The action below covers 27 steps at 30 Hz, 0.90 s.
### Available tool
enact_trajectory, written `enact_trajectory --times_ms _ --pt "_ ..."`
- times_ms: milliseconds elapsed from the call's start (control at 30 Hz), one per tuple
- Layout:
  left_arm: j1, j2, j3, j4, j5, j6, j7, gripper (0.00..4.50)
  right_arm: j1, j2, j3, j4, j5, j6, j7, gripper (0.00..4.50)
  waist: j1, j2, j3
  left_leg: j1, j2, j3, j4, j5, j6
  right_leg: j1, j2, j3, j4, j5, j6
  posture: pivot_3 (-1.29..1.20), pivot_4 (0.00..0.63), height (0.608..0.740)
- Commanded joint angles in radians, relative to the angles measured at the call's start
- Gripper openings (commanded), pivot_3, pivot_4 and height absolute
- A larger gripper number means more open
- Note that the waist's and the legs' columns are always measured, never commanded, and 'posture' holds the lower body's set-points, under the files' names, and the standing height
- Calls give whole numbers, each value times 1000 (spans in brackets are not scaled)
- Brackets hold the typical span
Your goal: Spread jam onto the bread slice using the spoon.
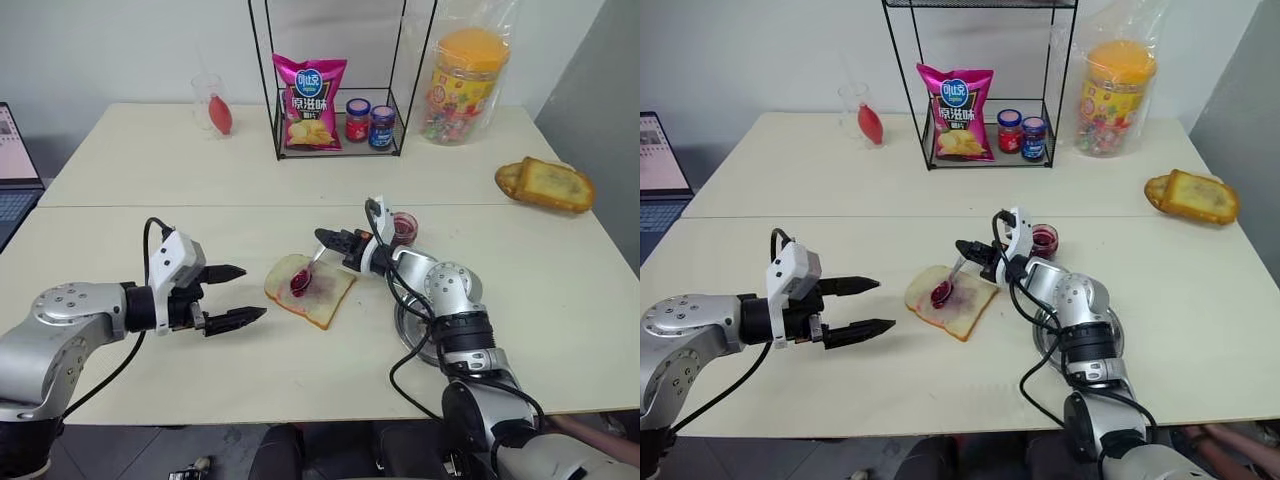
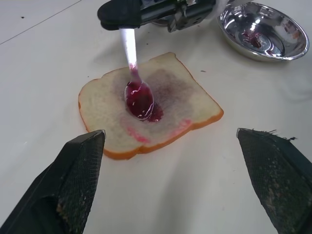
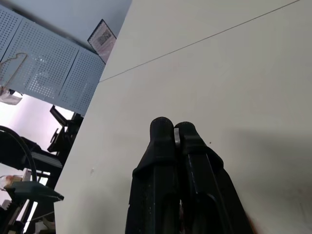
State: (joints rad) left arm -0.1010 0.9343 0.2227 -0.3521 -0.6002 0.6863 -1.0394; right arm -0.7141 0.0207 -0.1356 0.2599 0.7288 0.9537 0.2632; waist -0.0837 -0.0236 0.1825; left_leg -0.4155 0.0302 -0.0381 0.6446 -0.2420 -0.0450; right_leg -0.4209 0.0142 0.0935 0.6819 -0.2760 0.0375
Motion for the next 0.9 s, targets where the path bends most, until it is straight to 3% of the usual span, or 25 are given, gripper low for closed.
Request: enact_trajectory --times_ms 33,367,567,733,900 --pt "-19 11 -8 4 10 -28 -14 4500 45 -68 -33 -120 34 91 -3 65 2 0 0 0 0 0 0 0 0 0 0 0 0 0 0 0 150 740" --pt "-42 1 -29 30 21 -50 -22 4500 59 -155 -85 -215 92 220 -18 65 2 0 0 0 0 0 0 0 0 0 0 0 0 0 0 0 150 740" --pt "-32 -6 -30 26 20 -58 -17 4500 -25 -78 -142 -180 148 234 -73 65 0 0 0 0 0 1 0 0 0 0 0 1 0 0 0 0 150 740" --pt "-28 -15 -31 21 23 -62 -12 4500 -95 -2 -93 -17 55 112 -60 65 -6 0 0 1 1 0 0 0 0 0 1 1 1 0 0 0 150 740" --pt "-23 -17 -25 18 25 -64 -11 4500 -106 -7 -60 86 -6 56 -21 65 -2 0 0 0 0 0 0 0 0 0 0 0 0 0 0 0 150 740"
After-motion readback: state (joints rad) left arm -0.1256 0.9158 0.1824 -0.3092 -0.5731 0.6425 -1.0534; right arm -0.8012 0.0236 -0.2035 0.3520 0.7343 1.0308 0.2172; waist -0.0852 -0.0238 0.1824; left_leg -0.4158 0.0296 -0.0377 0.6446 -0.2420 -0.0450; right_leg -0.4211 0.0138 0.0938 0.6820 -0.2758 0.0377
